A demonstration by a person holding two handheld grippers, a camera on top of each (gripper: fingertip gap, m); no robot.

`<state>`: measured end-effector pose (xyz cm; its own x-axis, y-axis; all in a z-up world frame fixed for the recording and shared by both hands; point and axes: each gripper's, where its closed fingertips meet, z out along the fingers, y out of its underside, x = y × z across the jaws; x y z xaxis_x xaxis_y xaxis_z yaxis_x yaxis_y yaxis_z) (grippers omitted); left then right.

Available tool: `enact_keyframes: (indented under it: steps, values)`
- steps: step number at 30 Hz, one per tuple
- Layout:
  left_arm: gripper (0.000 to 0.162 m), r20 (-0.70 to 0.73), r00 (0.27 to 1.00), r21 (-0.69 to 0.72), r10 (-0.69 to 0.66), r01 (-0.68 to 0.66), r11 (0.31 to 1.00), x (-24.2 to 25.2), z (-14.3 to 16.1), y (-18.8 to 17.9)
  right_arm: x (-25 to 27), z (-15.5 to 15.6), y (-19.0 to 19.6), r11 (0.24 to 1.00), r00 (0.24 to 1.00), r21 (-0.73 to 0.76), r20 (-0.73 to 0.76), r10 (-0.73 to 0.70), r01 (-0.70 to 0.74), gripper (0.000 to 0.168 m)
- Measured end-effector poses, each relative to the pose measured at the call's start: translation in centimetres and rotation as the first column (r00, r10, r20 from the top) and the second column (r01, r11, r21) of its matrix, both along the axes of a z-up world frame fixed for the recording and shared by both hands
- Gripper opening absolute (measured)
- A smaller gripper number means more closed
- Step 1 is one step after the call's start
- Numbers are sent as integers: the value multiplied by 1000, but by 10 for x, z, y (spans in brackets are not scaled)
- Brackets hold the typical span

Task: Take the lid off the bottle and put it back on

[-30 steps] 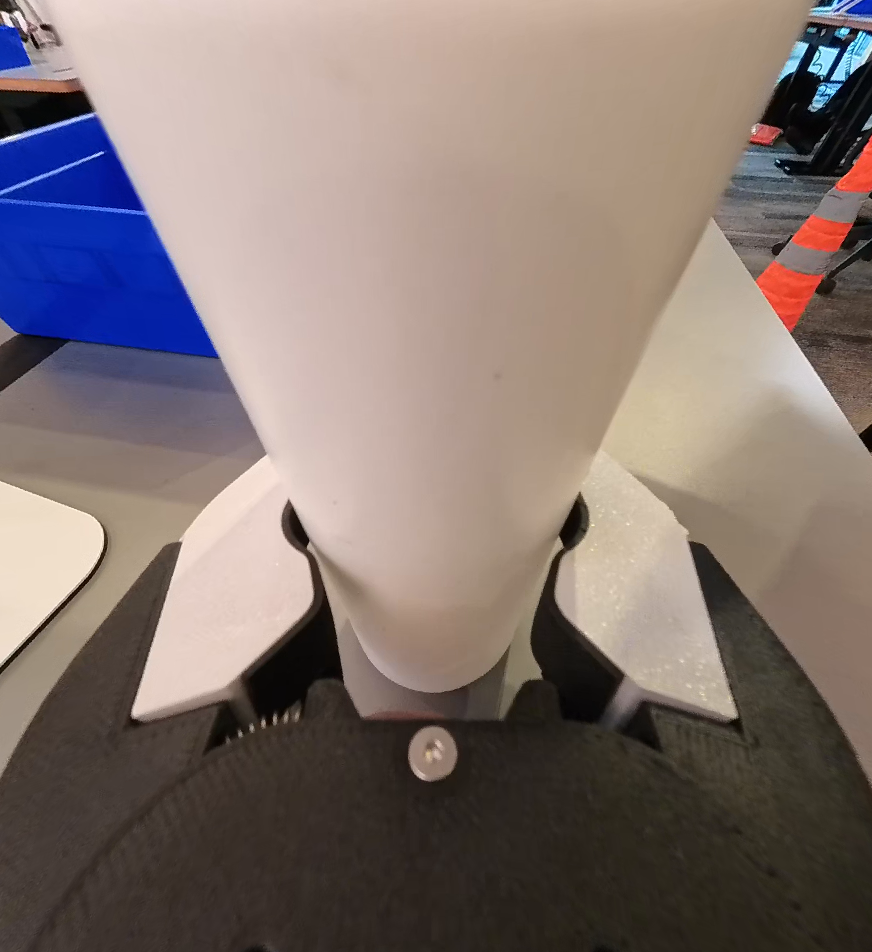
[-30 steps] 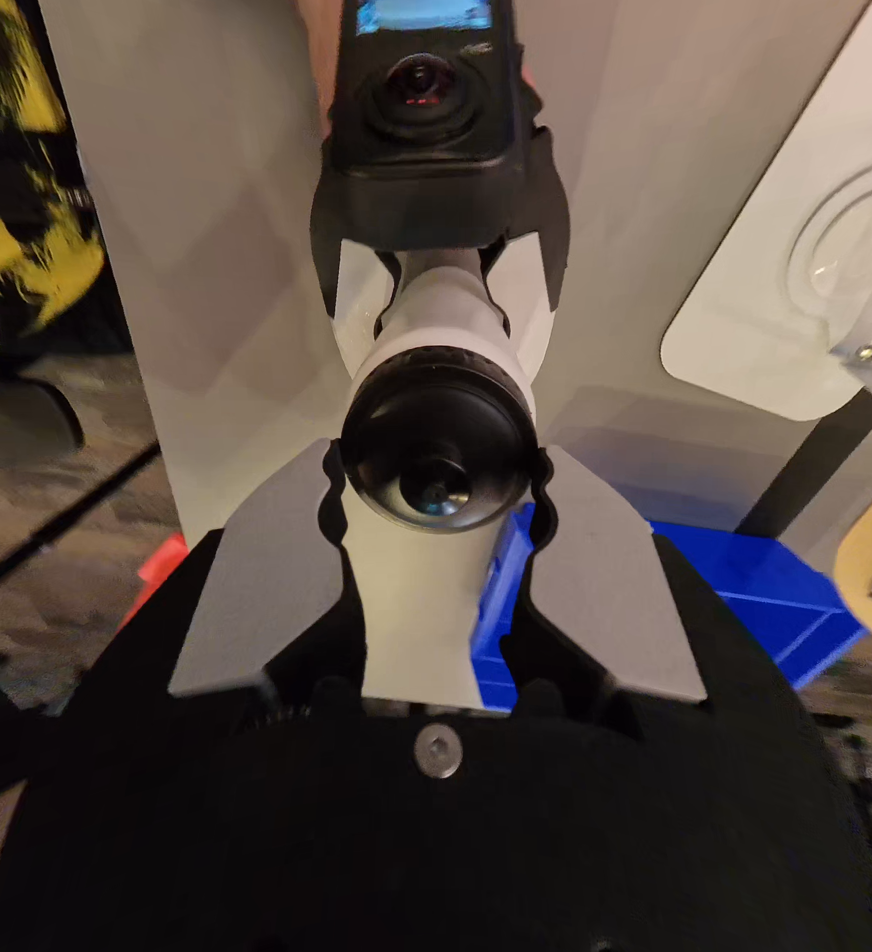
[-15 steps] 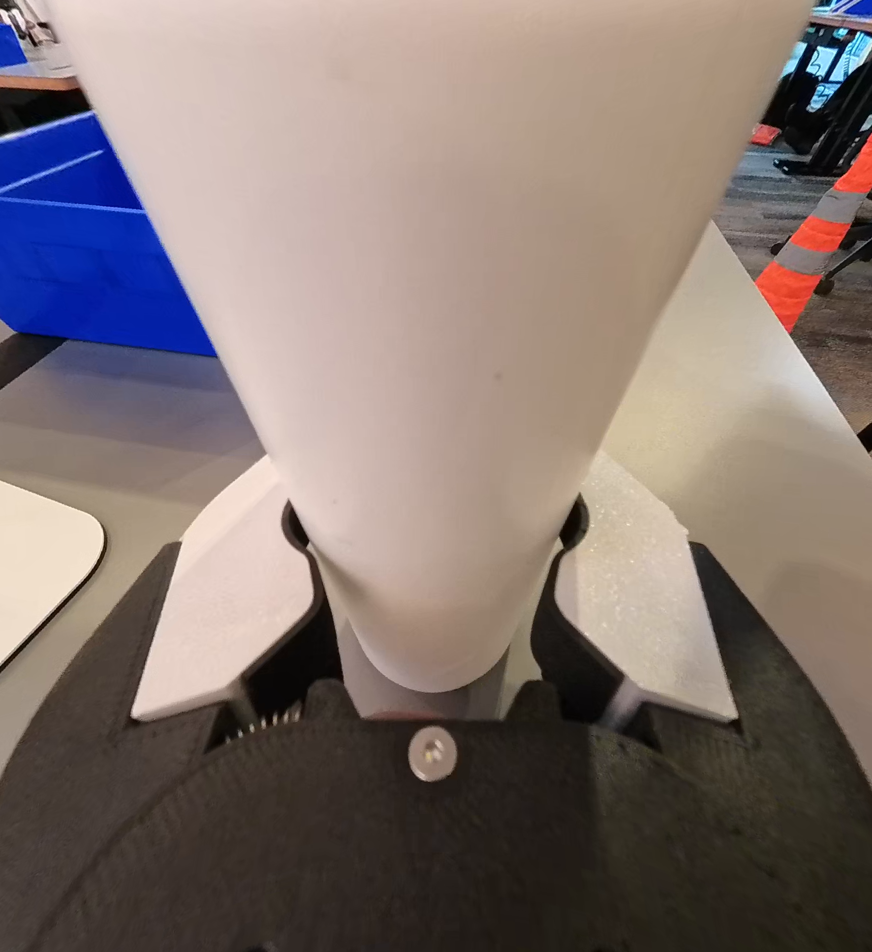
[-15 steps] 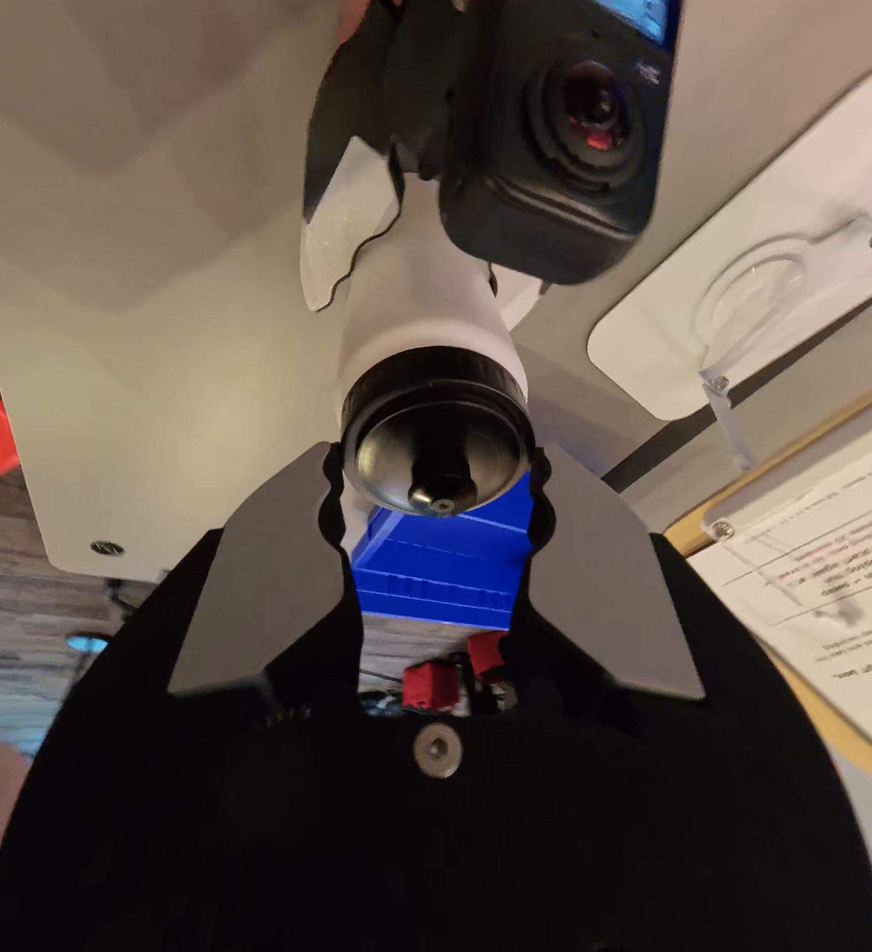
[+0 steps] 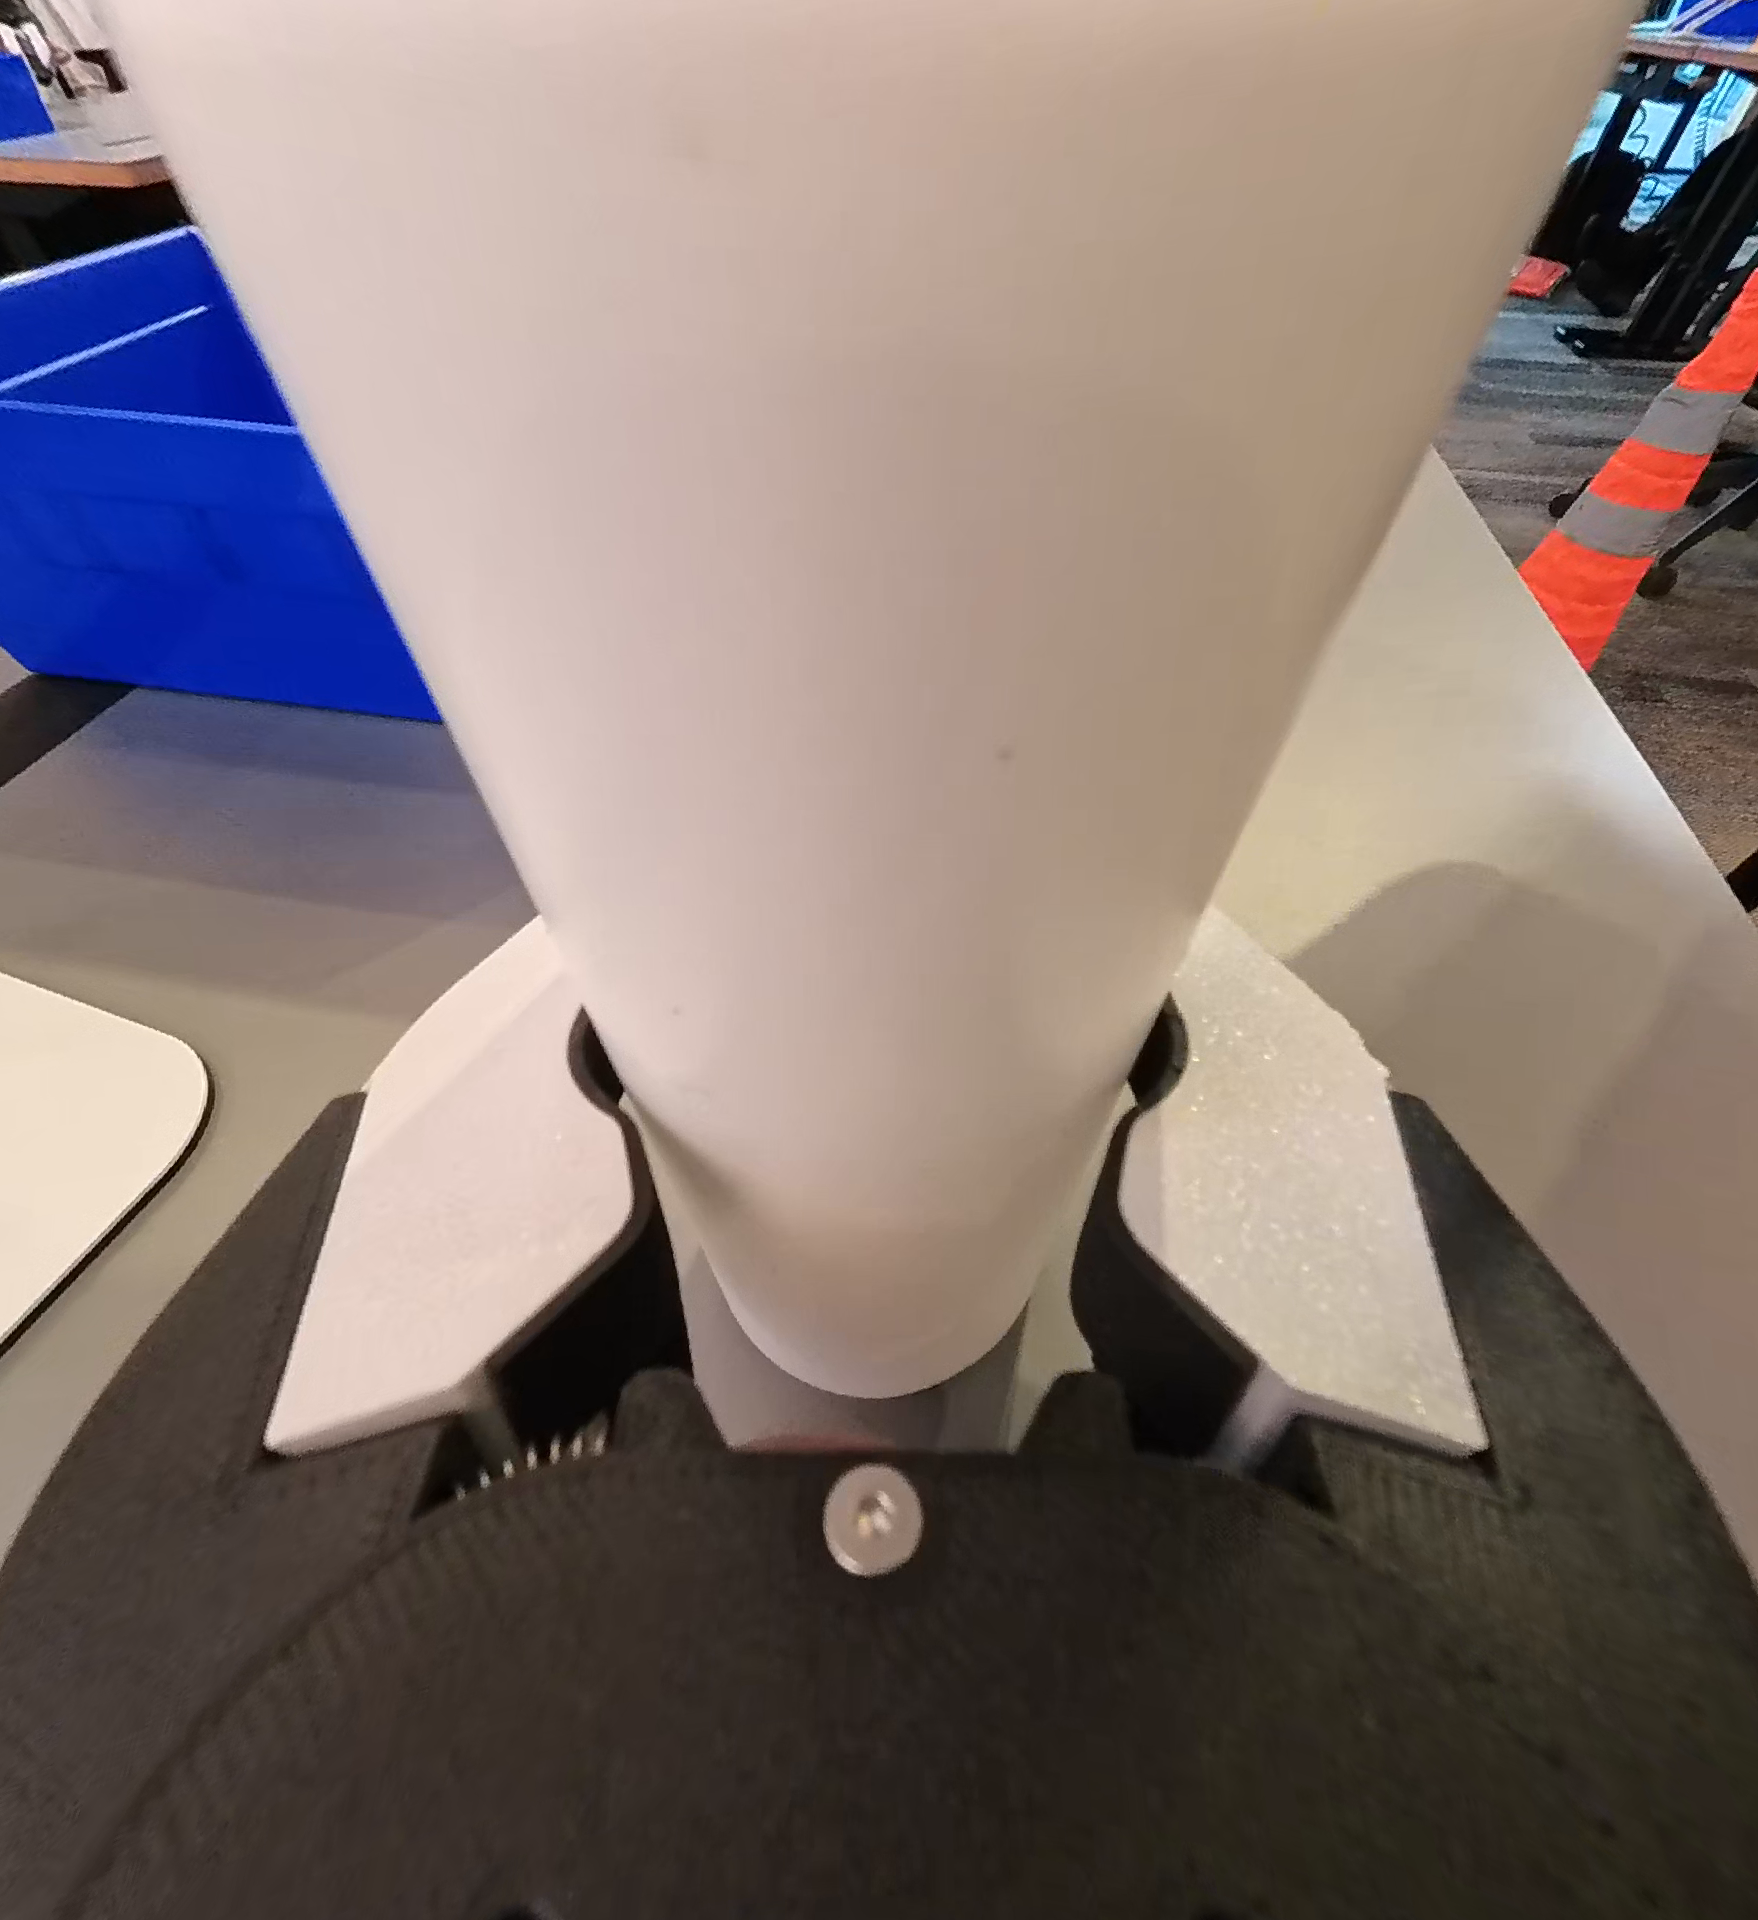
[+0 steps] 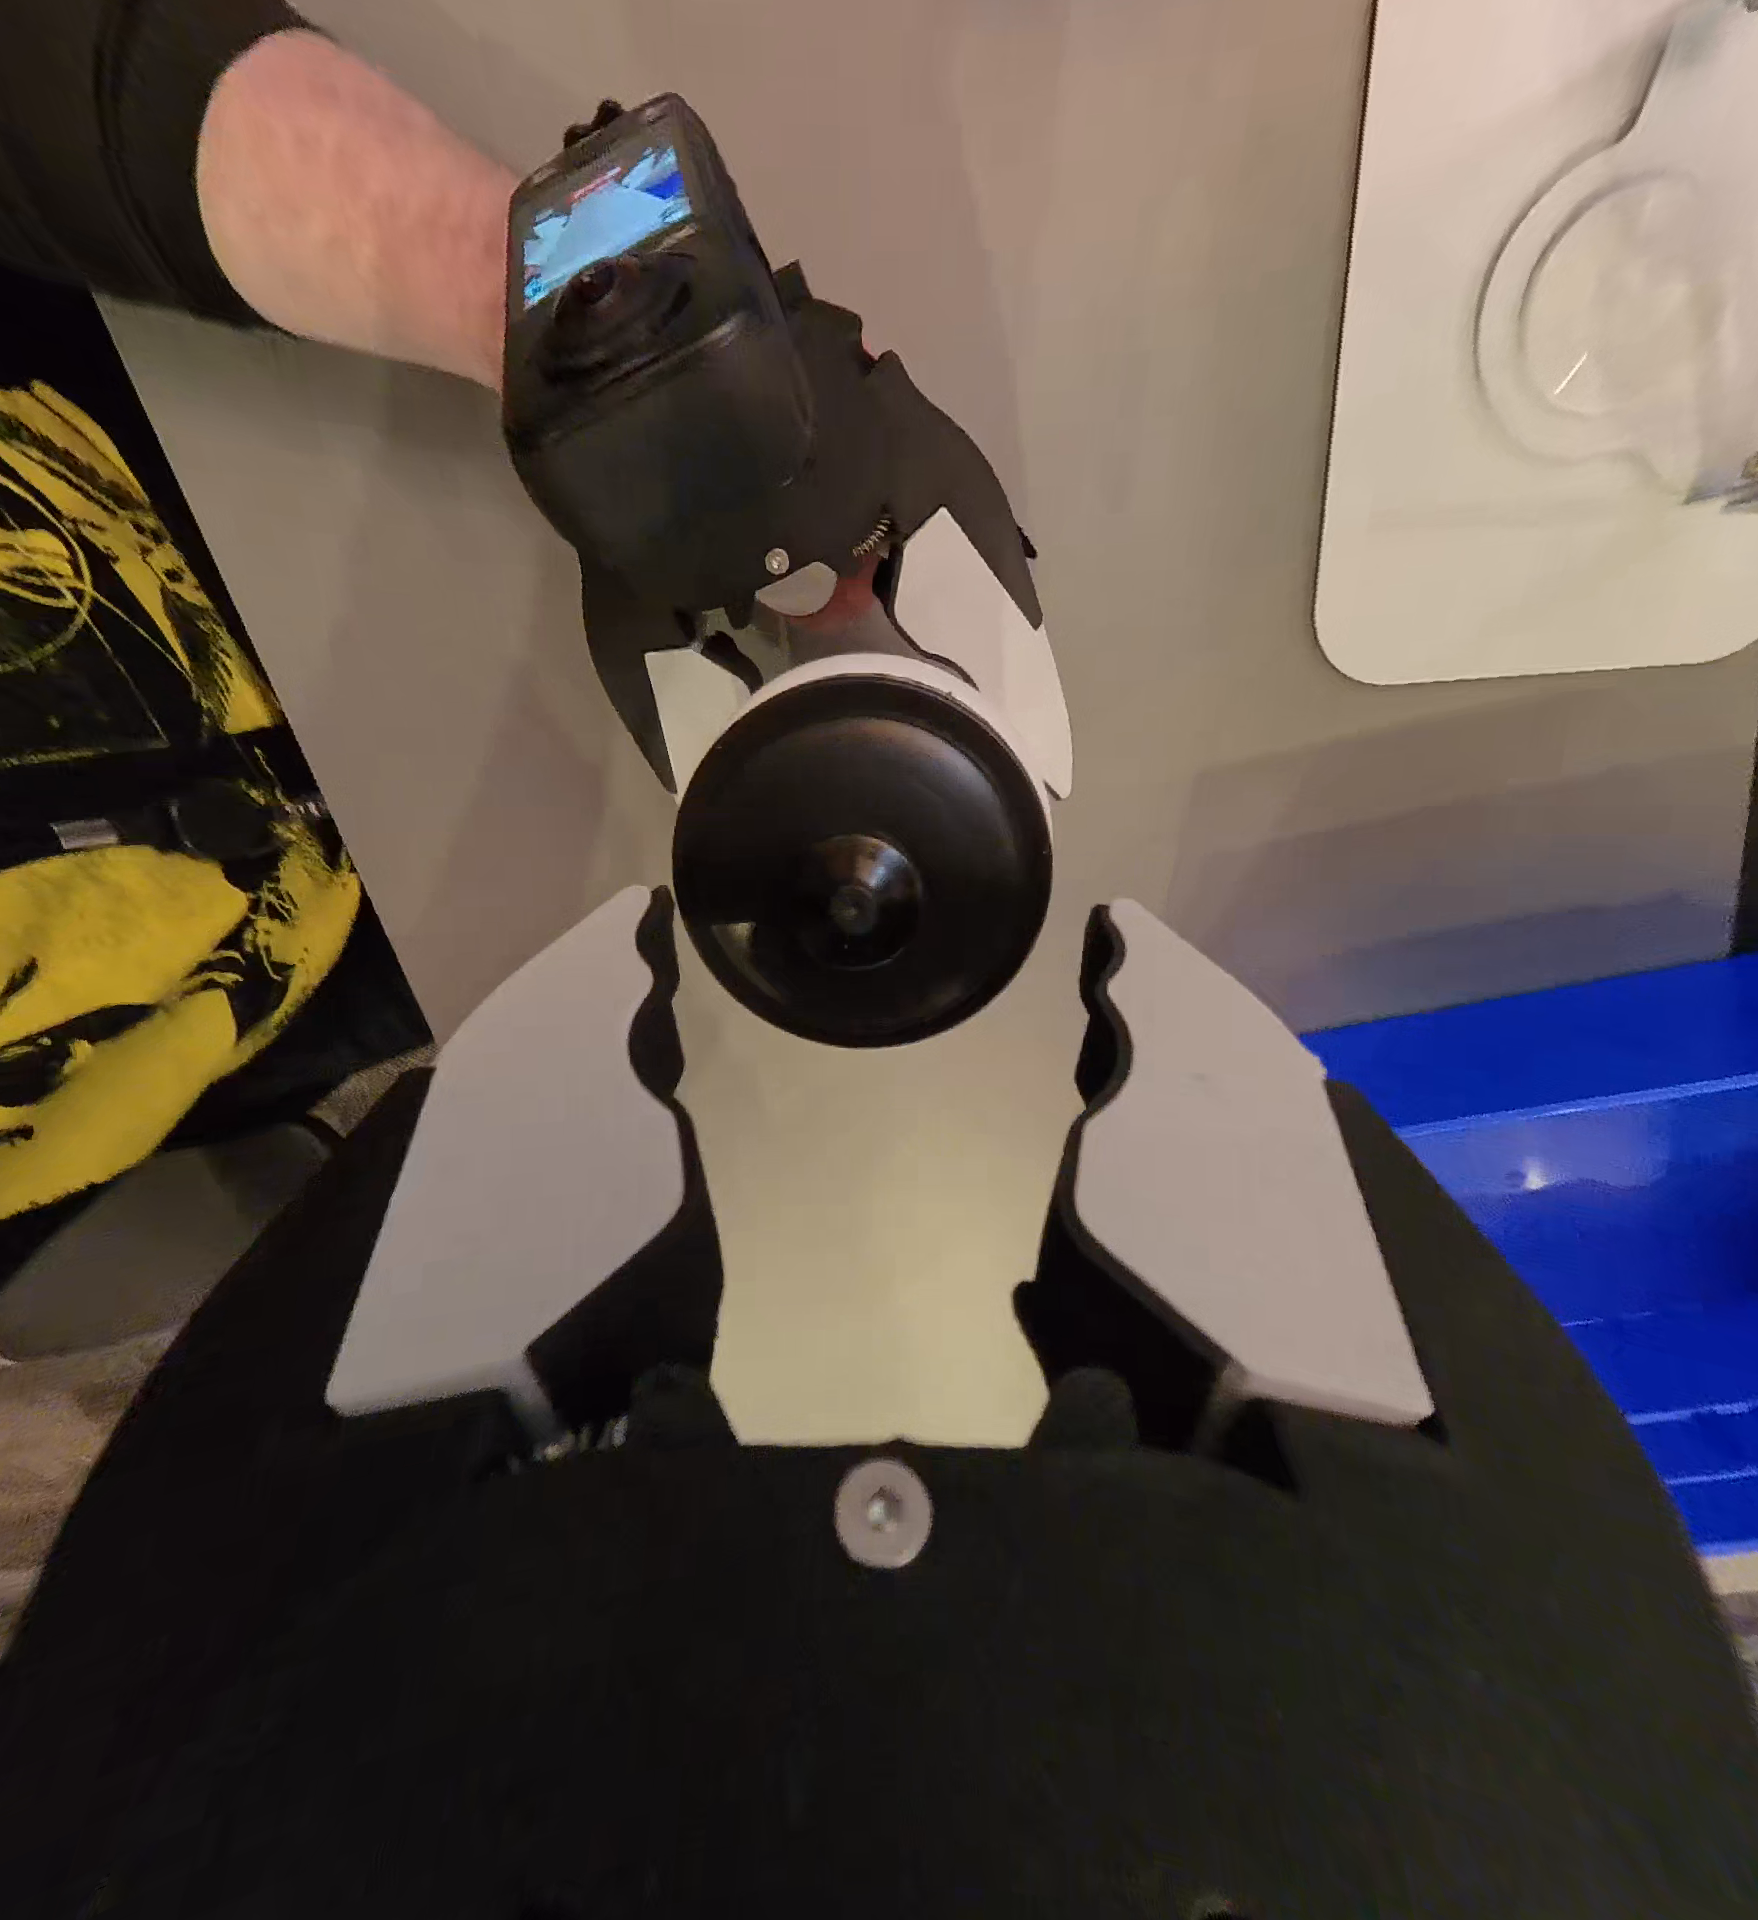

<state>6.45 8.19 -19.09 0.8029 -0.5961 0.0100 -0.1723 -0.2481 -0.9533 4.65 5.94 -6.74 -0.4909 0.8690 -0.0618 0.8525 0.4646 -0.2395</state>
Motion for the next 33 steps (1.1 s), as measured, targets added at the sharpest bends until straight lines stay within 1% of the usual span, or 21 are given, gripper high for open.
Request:
enact_keyframes:
  steps: [5, 10, 12, 15, 17, 19, 21, 23, 25, 29, 30, 32, 33]
  values:
    - [97, -1, 1000, -1, 0, 0, 1000, 0, 0, 0, -4, -2, -7, 991, 994, -77, 4, -107, 107, 68]
    - [97, 5, 1000, -2, -1, 1, 1000, 0, 0, 0, -6, -3, -7, 990, 992, -65, 4, -126, 126, 68]
    - [97, 4, 1000, -2, -1, 1, 1000, 0, 0, 0, -5, -3, -7, 995, 996, -47, 13, -90, 90, 68]
    - [97, 2, 1000, -2, -1, 1, 1000, 0, 0, 0, -4, -3, -7, 1000, 999, -8, 52, 16, -16, 68]
    - [97, -4, 1000, 1, -1, 1, 1000, 0, 0, 0, -2, -3, -7, 986, 982, 32, 98, 161, -165, 68]
    - [97, -3, 1000, -1, -2, 2, 1000, 0, 0, 0, -1, -3, -6, 955, 948, 64, 161, 276, -289, 68]
    - [96, -4, 1000, 0, -2, 2, 1000, 0, 0, 0, 0, -3, -4, 900, 891, 107, 234, 390, -422, 68]
    - [97, 2, 1000, -2, -2, 2, 1000, 0, 0, 0, -1, -3, -3, 849, 838, 147, 316, 445, -507, 68]
    - [96, -3, 1000, 0, -2, 2, 1000, 0, 0, 0, 0, -2, -2, 752, 755, 199, 389, 528, -629, 68]
    - [96, -11, 1000, 4, -4, 4, 1000, 1, 0, 0, 2, -1, 0, 599, 653, 295, 507, 562, -745, 68]
    - [96, -13, 1000, 4, -4, 4, 1000, 1, 0, 0, 2, -1, 0, 582, 650, 316, 519, 555, -749, 68]
    - [97, -8, 1000, 0, -5, 5, 1000, 0, 0, 0, 0, -2, 0, 576, 673, 360, 501, 544, -734, 69]
    - [97, 0, 1000, -2, -5, 5, 1000, 0, 0, 0, -2, -3, 0, 597, 701, 376, 470, 536, -708, 70]
